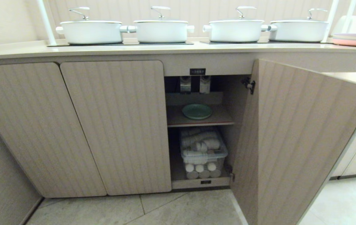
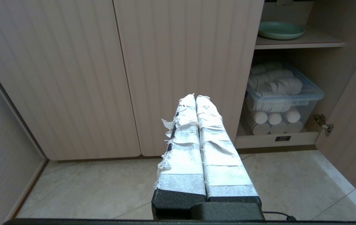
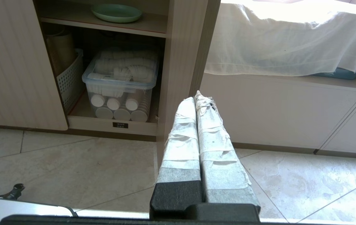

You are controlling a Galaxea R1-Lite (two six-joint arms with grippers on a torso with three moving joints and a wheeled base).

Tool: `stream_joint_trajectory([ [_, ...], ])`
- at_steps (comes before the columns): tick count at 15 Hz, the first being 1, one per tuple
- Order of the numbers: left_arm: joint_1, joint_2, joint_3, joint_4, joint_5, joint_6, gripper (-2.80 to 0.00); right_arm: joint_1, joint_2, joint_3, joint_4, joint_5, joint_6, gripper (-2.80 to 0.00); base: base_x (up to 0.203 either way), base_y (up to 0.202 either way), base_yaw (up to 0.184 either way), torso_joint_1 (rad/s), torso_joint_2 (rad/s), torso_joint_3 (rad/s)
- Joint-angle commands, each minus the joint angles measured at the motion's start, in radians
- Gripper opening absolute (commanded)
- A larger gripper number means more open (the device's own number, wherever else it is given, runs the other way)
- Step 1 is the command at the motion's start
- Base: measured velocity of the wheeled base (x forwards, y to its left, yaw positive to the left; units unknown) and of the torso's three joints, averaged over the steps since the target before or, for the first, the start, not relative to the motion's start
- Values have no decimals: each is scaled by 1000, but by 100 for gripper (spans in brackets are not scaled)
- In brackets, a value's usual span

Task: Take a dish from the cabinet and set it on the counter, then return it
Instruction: Take the plate from the cabinet

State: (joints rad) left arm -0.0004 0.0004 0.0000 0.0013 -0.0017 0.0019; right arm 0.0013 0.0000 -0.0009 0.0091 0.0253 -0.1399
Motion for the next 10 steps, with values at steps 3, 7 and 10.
stream_joint_trajectory([
  [3,0,0,0,0,0,0,-280,0,0,0,0,1,-1,-280,0,0,0,0,0,0],
  [7,0,0,0,0,0,0,-280,0,1,1,0,1,-1,-280,0,0,0,0,0,0],
  [10,0,0,0,0,0,0,-280,0,2,0,0,1,-1,-280,0,0,0,0,0,0],
])
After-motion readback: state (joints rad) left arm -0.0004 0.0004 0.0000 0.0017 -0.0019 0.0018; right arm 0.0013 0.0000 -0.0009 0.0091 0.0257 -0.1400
